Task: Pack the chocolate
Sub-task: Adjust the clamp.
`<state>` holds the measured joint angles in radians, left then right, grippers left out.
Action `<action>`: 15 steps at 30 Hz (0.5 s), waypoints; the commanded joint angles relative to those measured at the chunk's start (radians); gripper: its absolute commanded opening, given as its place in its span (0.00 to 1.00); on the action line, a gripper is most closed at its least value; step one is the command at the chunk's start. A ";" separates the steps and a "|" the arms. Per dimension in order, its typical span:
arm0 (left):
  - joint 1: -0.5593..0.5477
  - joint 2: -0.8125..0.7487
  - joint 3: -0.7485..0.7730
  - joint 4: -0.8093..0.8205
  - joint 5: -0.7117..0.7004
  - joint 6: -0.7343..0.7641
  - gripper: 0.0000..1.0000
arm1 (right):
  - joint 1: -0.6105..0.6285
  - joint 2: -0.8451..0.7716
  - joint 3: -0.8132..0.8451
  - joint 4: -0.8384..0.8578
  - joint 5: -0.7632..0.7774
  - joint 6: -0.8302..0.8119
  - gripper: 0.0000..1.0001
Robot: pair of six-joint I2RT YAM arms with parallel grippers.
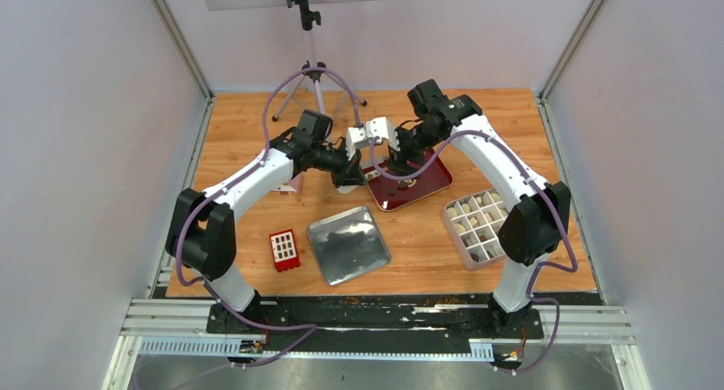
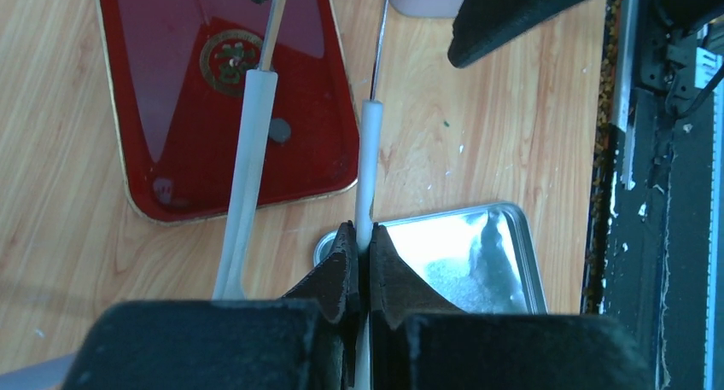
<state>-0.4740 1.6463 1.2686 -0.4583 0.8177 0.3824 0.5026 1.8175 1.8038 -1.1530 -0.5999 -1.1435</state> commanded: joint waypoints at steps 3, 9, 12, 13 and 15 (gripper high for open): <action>0.008 -0.056 -0.004 0.098 0.091 0.036 0.01 | -0.069 -0.016 -0.024 -0.055 -0.124 0.002 0.68; 0.008 -0.062 -0.001 0.084 0.073 0.079 0.05 | -0.069 0.064 0.055 -0.122 -0.121 -0.007 0.52; 0.008 -0.060 0.002 0.110 0.067 0.049 0.06 | -0.069 0.092 0.093 -0.138 -0.116 0.005 0.39; 0.008 -0.059 0.002 0.123 0.068 0.035 0.06 | -0.069 0.093 0.093 -0.137 -0.117 0.001 0.37; 0.008 -0.053 0.002 0.137 0.070 0.015 0.07 | -0.069 0.087 0.083 -0.127 -0.127 -0.003 0.36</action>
<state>-0.4686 1.6444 1.2518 -0.4408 0.8349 0.4225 0.4255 1.8988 1.8614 -1.2411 -0.6739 -1.1419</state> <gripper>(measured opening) 0.066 0.379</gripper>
